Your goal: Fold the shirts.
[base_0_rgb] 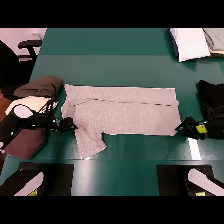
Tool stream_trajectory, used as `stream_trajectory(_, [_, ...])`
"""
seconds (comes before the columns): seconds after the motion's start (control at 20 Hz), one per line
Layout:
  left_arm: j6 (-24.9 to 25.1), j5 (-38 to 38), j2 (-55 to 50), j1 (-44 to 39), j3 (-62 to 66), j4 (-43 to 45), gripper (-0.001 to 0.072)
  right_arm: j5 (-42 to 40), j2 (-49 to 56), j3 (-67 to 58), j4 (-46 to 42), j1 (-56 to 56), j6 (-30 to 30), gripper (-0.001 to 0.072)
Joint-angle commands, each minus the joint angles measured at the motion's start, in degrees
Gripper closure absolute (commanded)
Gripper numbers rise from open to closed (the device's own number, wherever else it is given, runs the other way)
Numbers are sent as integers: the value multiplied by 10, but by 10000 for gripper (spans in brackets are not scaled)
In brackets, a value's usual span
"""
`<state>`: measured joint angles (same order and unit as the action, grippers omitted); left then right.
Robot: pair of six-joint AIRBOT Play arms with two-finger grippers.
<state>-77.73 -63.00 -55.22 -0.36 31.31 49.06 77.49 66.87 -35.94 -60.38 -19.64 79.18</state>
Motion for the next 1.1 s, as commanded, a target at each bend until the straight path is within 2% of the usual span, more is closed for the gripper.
stream_trajectory(0.0, [3,-14,0,0,3,5,686,-50,40,23,33,36,-17,439])
stream_trajectory(0.1, [2,-57,2,0,6,42,688,-36,47,5,3,68,-18,696])
stream_trajectory(0.3, [-50,-150,110,0,8,148,688,66,-35,-35,-101,85,-16,698])
stream_trajectory(0.5, [-93,-266,172,0,34,151,688,118,-156,-80,-166,85,28,699])
stream_trajectory(0.55, [-93,-261,170,0,49,150,688,120,-164,-97,-162,85,29,699])
stream_trajectory(0.7, [-87,-177,157,0,87,151,688,107,-141,-160,-158,105,29,699])
stream_trajectory(0.95, [-17,-59,6,0,163,151,687,77,24,-285,-156,186,29,699])
stream_trajectory(1.05, [-3,-16,-74,0,203,151,685,77,97,-335,-156,196,29,698])
